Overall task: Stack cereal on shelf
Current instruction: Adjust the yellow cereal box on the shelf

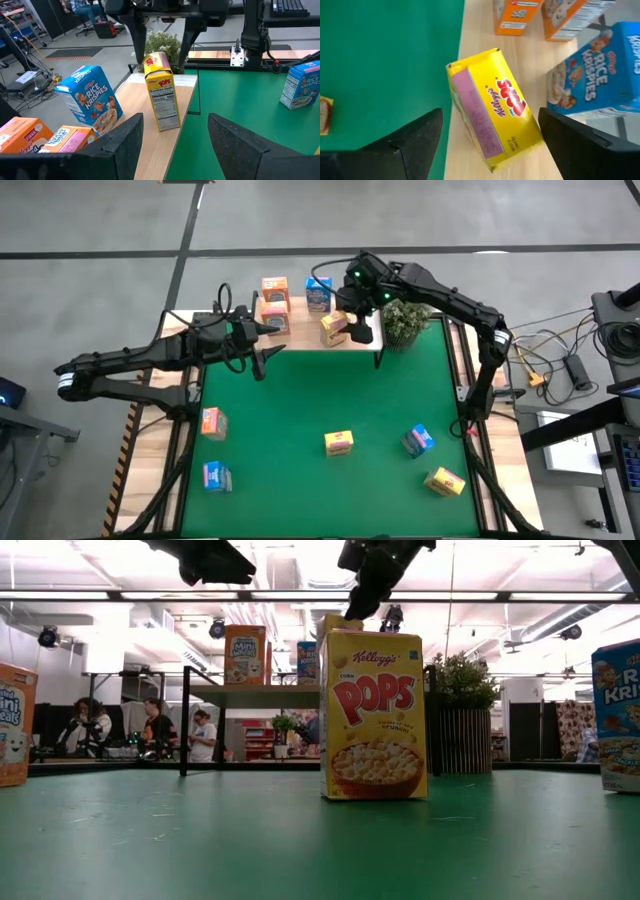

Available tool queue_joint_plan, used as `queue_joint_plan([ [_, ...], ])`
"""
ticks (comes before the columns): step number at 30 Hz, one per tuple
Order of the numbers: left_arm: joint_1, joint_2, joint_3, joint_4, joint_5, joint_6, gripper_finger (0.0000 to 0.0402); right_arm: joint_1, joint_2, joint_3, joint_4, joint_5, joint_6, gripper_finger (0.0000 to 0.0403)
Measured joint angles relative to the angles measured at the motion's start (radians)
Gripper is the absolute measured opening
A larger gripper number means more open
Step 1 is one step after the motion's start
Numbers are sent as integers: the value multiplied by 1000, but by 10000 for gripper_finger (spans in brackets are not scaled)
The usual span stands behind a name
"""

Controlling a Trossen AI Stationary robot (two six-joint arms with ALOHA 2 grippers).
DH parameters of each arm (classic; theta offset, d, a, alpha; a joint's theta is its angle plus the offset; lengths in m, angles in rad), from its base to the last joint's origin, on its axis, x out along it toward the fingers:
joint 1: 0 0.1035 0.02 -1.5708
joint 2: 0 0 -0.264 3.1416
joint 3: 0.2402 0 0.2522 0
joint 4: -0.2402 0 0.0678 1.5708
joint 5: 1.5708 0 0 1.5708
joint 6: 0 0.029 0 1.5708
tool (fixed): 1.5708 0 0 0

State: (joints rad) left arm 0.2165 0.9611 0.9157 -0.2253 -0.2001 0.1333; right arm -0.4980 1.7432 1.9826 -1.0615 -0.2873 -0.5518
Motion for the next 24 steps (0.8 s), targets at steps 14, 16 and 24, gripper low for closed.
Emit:
queue_joint_plan([
  [14, 0, 0, 0, 0, 0, 11, 206, 0, 8, -7, 5, -9, 14, 225],
  [16, 0, 0, 0, 0, 0, 11, 206, 0, 10, -7, 9, -9, 16, 210],
  [24, 0, 0, 0, 0, 0, 11, 206, -5, 7, -8, 22, -2, 20, 179],
])
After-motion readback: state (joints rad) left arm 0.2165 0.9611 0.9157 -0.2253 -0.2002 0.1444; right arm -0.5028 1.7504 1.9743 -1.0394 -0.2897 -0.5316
